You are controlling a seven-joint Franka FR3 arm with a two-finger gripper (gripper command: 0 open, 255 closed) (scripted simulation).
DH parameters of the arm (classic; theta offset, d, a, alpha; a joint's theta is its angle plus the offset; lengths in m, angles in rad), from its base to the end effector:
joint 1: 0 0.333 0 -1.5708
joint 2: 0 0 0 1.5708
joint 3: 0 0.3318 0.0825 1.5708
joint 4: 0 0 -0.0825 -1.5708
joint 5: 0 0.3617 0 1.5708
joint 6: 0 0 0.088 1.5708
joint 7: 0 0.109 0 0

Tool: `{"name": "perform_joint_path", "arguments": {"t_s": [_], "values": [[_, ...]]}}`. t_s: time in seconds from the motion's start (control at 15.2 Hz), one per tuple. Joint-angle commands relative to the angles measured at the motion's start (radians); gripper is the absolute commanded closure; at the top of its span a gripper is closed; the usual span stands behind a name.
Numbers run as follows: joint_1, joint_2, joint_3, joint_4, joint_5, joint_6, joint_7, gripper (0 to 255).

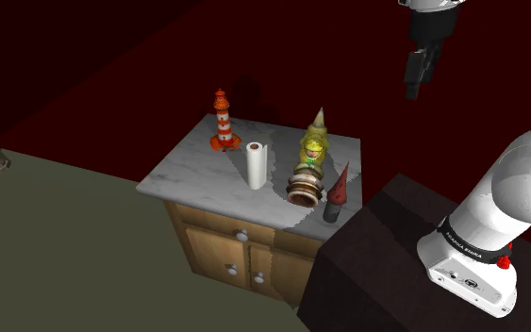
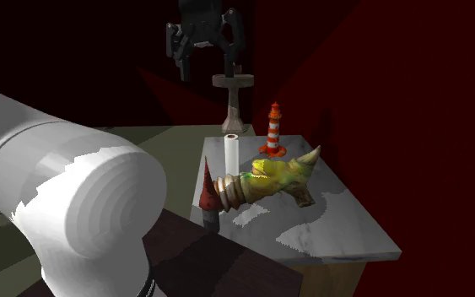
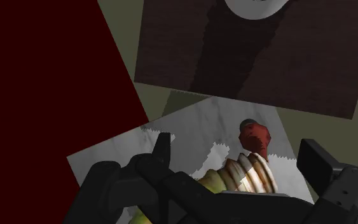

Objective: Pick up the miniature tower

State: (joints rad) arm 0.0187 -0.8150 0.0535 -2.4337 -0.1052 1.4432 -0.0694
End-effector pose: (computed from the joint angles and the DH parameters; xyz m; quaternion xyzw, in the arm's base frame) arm 0.2480 0.0102 0.5638 0.9918 0.0582 -0.0883 0.0713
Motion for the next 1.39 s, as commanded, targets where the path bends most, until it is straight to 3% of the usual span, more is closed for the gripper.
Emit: {"name": "perform_joint_path", "arguments": {"t_s": [0.0, 0.66, 1.32], "values": [[0.0, 0.0, 0.0, 0.0, 0.0, 0.0, 0.0, 0], [0.0, 0.489, 0.031, 0.069, 0.046, 0.11, 0.056, 0], [0.012, 0.991, 0.049, 0.22, 0.084, 0.153, 0.095, 0]]}}
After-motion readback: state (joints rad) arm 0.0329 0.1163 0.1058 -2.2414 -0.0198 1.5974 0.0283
